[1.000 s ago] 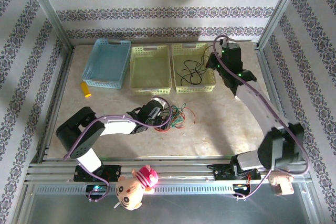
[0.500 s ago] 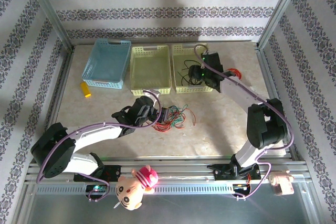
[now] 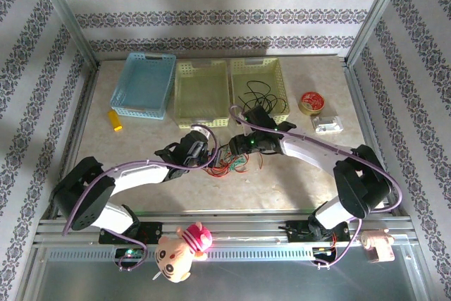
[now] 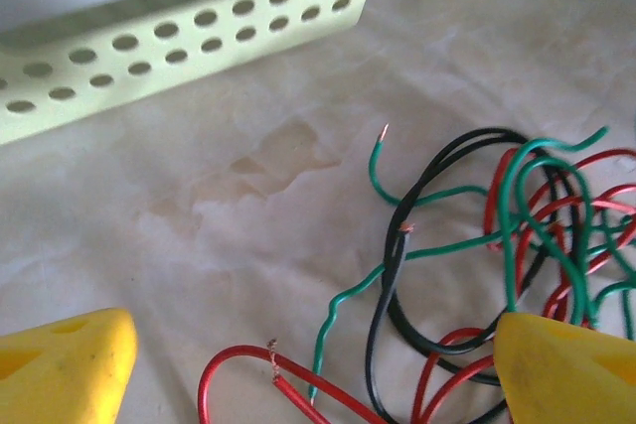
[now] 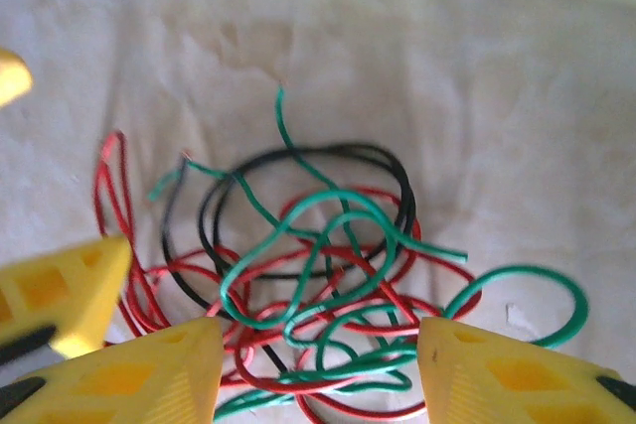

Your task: Untangle the cables

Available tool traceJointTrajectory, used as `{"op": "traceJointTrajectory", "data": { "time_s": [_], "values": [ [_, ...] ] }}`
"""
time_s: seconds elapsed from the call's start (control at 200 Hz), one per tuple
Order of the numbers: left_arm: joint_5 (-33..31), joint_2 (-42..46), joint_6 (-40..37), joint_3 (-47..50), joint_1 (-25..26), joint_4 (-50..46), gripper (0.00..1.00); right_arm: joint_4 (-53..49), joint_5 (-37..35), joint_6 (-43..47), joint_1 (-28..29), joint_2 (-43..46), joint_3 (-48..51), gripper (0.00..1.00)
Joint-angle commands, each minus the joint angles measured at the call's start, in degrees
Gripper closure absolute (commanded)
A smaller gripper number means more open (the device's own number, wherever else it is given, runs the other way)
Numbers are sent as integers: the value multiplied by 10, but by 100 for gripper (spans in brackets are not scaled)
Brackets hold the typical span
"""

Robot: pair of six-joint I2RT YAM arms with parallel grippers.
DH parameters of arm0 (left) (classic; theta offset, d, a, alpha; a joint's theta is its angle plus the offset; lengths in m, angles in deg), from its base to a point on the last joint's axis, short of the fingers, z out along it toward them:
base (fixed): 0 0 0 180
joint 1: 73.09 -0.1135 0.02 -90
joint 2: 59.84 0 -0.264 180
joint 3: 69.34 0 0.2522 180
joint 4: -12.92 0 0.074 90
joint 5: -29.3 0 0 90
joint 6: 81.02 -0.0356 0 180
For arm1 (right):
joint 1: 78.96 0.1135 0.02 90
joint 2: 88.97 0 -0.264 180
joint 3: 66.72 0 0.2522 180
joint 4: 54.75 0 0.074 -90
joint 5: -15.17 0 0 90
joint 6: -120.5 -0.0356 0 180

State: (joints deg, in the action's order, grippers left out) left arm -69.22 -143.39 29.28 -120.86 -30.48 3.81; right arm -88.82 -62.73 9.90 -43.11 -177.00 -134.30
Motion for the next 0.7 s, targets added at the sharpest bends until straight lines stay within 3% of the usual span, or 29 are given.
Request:
{"op": "traceJointTrajectory", "data": {
  "time_s": [0.0,0.175,0.355,0.51,0.695],
  "values": [
    [12,-25,4,-25,-9,-7,9,-15,27,2,-3,-21,20,47],
    [11,-67,-10,-56,-11,-9,16,-4,40,0,-9,-33,30,49],
    [14,-104,-15,-76,-11,-21,35,-2,43,-2,-9,-31,32,50],
    [28,-115,-12,-73,-11,-25,47,-2,37,-1,-10,-23,38,50],
    [30,-111,-15,-84,-11,-17,89,3,35,-2,-11,-14,48,50]
  ]
}}
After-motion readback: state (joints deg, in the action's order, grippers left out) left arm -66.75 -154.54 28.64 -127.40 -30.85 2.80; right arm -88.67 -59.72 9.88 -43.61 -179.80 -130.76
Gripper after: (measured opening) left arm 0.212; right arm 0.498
